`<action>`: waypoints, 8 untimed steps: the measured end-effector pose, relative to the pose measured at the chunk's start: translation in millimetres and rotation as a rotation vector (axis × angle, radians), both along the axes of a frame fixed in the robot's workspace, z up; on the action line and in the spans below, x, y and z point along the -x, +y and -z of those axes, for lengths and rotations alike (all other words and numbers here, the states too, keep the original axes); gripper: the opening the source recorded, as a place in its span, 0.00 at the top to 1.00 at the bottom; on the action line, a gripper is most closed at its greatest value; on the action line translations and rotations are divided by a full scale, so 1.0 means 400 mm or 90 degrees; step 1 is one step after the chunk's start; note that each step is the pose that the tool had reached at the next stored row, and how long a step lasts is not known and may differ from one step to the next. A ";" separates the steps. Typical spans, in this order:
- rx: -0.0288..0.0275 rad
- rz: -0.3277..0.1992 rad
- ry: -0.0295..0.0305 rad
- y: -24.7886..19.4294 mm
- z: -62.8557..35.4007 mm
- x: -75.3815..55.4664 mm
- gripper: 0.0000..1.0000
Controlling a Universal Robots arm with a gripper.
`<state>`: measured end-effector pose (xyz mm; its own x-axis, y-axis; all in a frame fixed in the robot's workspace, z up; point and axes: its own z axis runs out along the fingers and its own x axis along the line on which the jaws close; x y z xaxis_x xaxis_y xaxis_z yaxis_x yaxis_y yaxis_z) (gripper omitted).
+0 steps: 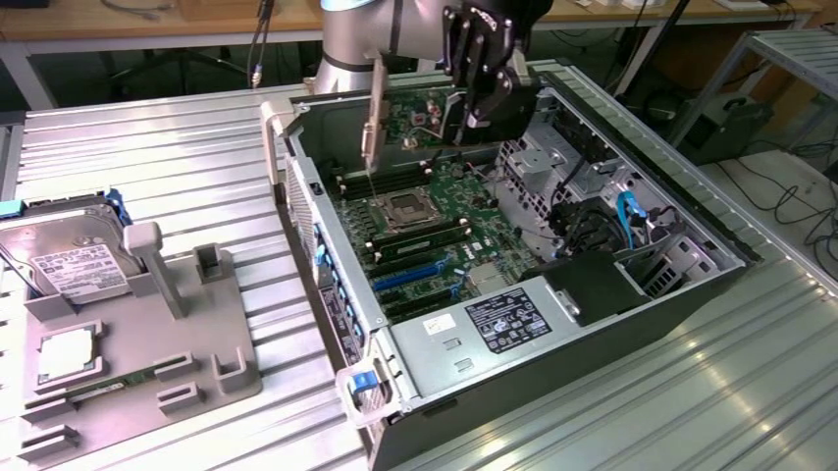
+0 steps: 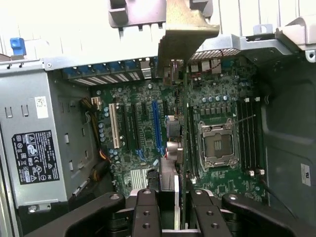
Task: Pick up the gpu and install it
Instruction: 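Insert the gpu into the slot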
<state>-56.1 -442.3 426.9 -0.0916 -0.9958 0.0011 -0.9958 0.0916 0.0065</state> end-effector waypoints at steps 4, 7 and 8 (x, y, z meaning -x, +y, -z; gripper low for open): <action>0.0000 -0.038 0.0000 0.000 0.000 0.000 0.72; -0.0001 -0.064 0.0000 0.000 0.000 0.000 0.72; -0.0001 -0.071 0.0000 0.000 0.000 0.000 0.72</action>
<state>-56.1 -442.3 426.8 0.0194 -0.9998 0.0010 -0.9998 -0.0194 0.0065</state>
